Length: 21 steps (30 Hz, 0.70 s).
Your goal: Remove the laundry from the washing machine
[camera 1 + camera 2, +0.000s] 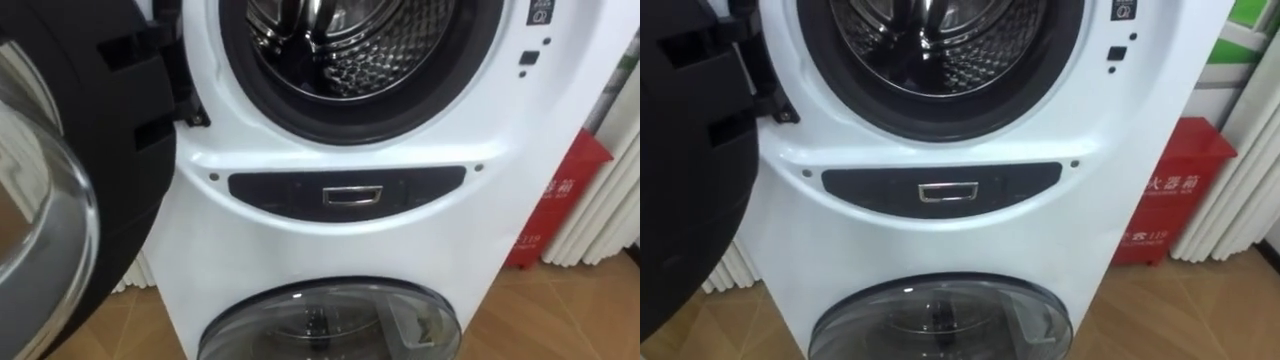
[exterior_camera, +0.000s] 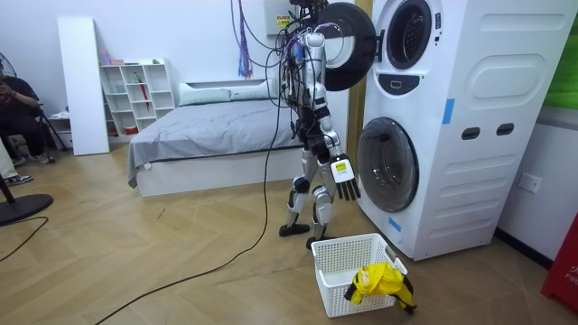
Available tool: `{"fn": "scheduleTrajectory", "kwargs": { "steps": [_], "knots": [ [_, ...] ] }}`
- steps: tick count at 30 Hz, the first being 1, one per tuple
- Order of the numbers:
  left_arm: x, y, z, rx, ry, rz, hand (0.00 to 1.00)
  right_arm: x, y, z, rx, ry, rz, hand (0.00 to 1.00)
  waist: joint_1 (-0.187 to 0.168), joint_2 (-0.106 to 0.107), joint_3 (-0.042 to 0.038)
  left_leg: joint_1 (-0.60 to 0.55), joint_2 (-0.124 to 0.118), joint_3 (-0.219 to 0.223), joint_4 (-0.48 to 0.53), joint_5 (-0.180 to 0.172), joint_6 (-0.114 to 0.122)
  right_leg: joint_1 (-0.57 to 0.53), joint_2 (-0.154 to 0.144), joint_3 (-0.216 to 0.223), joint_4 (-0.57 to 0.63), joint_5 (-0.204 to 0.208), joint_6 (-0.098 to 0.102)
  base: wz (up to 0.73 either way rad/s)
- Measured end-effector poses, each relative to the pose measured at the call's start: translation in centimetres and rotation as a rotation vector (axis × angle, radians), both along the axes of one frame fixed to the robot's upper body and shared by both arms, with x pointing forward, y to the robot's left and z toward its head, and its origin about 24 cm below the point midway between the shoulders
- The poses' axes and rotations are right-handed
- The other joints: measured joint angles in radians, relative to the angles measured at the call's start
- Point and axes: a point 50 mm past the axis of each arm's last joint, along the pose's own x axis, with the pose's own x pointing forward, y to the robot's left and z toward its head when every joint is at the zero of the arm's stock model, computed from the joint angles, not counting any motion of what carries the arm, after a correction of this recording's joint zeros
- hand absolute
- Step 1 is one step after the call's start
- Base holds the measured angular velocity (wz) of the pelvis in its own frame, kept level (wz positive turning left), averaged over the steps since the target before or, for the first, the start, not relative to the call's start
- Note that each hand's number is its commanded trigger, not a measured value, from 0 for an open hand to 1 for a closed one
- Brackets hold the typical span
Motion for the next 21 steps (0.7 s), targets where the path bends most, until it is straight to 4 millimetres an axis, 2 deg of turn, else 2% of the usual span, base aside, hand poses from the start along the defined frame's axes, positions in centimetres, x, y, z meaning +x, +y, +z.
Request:
{"fn": "scheduleTrajectory", "kwargs": {
  "steps": [4,5,7,8,9,10,11,12,13,14,15,16,17,18,19,20,21],
  "knots": [
    [-1.3,0.1,0.0,0.02,0.058,-0.024,0.0,-0.3,0.2,-0.1,0.011,0.017,0.031,0.0,0.017,0.005,-0.0007,0.004,0.013,0.005,0.025,-0.016,-0.008,0.006,0.011,-0.006,0.009,-0.012,-0.01,0.0],
    [-1.5,0.2,0.0,0.025,0.072,-0.033,0.0,-0.3,0.2,-0.1,0.008,0.024,0.052,0.0,0.021,0.006,-0.0002,-0.007,0.019,0.008,0.058,-0.033,-0.013,0.004,0.014,-0.011,0.019,-0.026,-0.014,0.06],
    [-1.5,0.2,0.0,0.032,0.082,-0.051,0.0,-0.3,0.3,-0.2,0.016,0.028,0.069,0.0,0.022,-0.003,-0.0009,-0.045,0.02,0.009,0.163,-0.06,-0.032,-0.018,0.009,-0.019,0.065,-0.059,-0.02,0.11],
    [-1.4,0.0,0.0,0.028,0.081,-0.055,0.0,-0.1,0.3,-0.1,0.014,0.029,0.084,0.0,0.025,-0.008,-0.0007,-0.087,0.02,0.009,0.266,-0.066,-0.042,-0.03,0.001,-0.023,0.1,-0.078,-0.024,0.0],
    [-1.2,-0.2,-0.1,0.021,0.077,-0.059,0.0,0.2,0.0,0.0,0.004,0.023,0.093,0.0,0.024,-0.005,-0.0016,-0.134,0.027,-0.002,0.37,-0.064,-0.045,-0.029,-0.003,-0.025,0.108,-0.084,-0.026,0.0],
    [-0.4,-0.5,0.0,0.02,0.053,-0.061,0.0,0.7,-0.2,0.1,-0.011,0.018,0.117,0.0,0.024,0.001,-0.0011,-0.168,0.034,-0.026,0.442,-0.061,-0.052,-0.03,-0.003,-0.029,0.108,-0.086,-0.03,0.0],
    [0.1,-0.5,0.1,0.02,0.035,-0.065,0.0,1.0,-0.3,0.2,-0.019,0.015,0.131,0.0,0.023,0.003,-0.0004,-0.179,0.035,-0.039,0.469,-0.061,-0.056,-0.032,-0.004,-0.036,0.11,-0.087,-0.033,0.0],
    [1.2,-0.8,0.1,0.016,0.001,-0.072,0.0,1.3,-0.7,0.3,-0.033,0.011,0.148,0.0,0.021,0.015,0.005,-0.184,0.049,-0.049,0.534,-0.059,-0.063,-0.032,-0.001,-0.058,0.114,-0.091,-0.041,0.03],
    [2.2,-1.1,0.1,0.002,-0.026,-0.058,0.0,1.7,-1.1,0.5,-0.05,0.0,0.164,0.0,0.014,0.033,0.0029,-0.162,0.071,-0.052,0.578,-0.054,-0.073,-0.033,0.007,-0.081,0.115,-0.092,-0.043,0.07],
    [2.8,-1.2,0.1,-0.005,-0.044,-0.052,0.0,1.8,-1.2,0.6,-0.057,-0.005,0.17,0.0,0.008,0.04,0.0003,-0.141,0.079,-0.056,0.581,-0.052,-0.077,-0.037,0.011,-0.088,0.118,-0.092,-0.044,0.24],
    [3.8,-1.4,0.2,-0.018,-0.071,-0.054,0.0,2.0,-1.3,0.6,-0.062,-0.016,0.17,0.0,-0.003,0.055,-0.0004,-0.099,0.085,-0.07,0.57,-0.043,-0.101,-0.058,0.012,-0.103,0.131,-0.092,-0.045,0.25],
    [4.5,-1.5,0.3,-0.023,-0.091,-0.061,0.0,2.1,-1.3,0.6,-0.063,-0.019,0.17,0.0,-0.006,0.059,-0.0004,-0.077,0.084,-0.084,0.548,-0.042,-0.104,-0.07,0.011,-0.105,0.14,-0.092,-0.044,0.24],
    [5.9,-1.8,0.5,-0.032,-0.14,-0.087,0.0,2.2,-1.2,0.7,-0.061,-0.026,0.168,0.0,-0.013,0.066,-0.001,-0.027,0.084,-0.103,0.47,-0.043,-0.106,-0.102,0.011,-0.111,0.157,-0.088,-0.042,0.29],
    [7.2,-2.2,0.8,-0.042,-0.177,-0.112,0.0,2.4,-1.2,0.7,-0.06,-0.038,0.157,0.0,-0.028,0.077,0.002,0.015,0.085,-0.135,0.384,-0.052,-0.119,-0.129,0.01,-0.131,0.16,-0.076,-0.039,0.32],
    [7.6,-2.3,0.8,-0.045,-0.19,-0.127,0.0,2.5,-1.1,0.7,-0.058,-0.046,0.152,0.0,-0.029,0.081,0.001,0.032,0.084,-0.147,0.338,-0.055,-0.123,-0.146,0.01,-0.136,0.166,-0.072,-0.037,0.28],
    [8.4,-2.5,1.0,-0.049,-0.21,-0.145,0.0,2.8,-0.9,0.7,-0.054,-0.06,0.151,0.0,-0.027,0.085,-0.0009,0.059,0.083,-0.159,0.247,-0.074,-0.128,-0.179,0.001,-0.14,0.183,-0.065,-0.033,0.09],
    [8.9,-2.7,1.0,-0.054,-0.217,-0.165,0.0,3.0,-0.7,0.7,-0.049,-0.066,0.151,0.0,-0.028,0.077,0.0028,0.07,0.083,-0.164,0.187,-0.091,-0.126,-0.203,-0.007,-0.145,0.188,-0.048,-0.028,0.03]
  ]
}}
